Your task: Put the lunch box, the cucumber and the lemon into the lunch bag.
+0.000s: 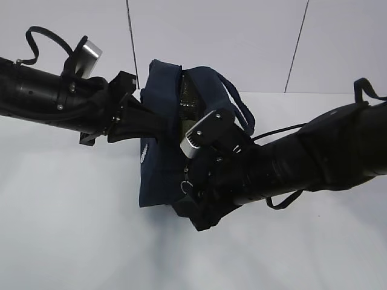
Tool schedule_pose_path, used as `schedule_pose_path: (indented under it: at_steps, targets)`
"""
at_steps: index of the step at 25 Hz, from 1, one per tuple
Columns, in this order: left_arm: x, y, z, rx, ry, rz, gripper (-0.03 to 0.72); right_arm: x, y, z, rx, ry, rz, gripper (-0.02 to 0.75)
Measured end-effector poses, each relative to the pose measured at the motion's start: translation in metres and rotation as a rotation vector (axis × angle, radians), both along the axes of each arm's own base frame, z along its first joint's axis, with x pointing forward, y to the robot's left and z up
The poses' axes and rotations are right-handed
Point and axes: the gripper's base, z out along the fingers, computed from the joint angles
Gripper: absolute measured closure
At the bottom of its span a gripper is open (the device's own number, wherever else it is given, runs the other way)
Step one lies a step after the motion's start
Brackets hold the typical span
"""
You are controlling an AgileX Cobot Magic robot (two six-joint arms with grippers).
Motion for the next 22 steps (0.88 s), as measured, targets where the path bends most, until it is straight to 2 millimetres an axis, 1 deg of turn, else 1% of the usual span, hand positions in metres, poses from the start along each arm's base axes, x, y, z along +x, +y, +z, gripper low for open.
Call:
schedule_pose_path:
  at_steps: [4,9,12,18,22]
  targets:
    - [-0.001,-0.001,0.001,-0.013,0.005,-0.008,0.67,0.004,-0.002,-0.001,-0.008,-0.004,-0.053,0.281]
    - [-0.002,-0.001,0.002,-0.025,0.01,-0.016,0.67,0.007,-0.001,-0.012,0.017,0.056,-0.128,0.281]
    - [-0.002,-0.002,0.002,-0.027,0.011,-0.018,0.67,0.01,0.0,-0.014,0.036,0.057,-0.156,0.281]
    - [-0.002,-0.002,0.002,-0.03,0.012,-0.015,0.67,0.011,0.001,-0.014,0.05,0.039,-0.145,0.281]
    - [-0.002,-0.002,0.002,-0.03,0.012,-0.016,0.67,0.009,0.007,-0.009,0.098,0.037,-0.09,0.281]
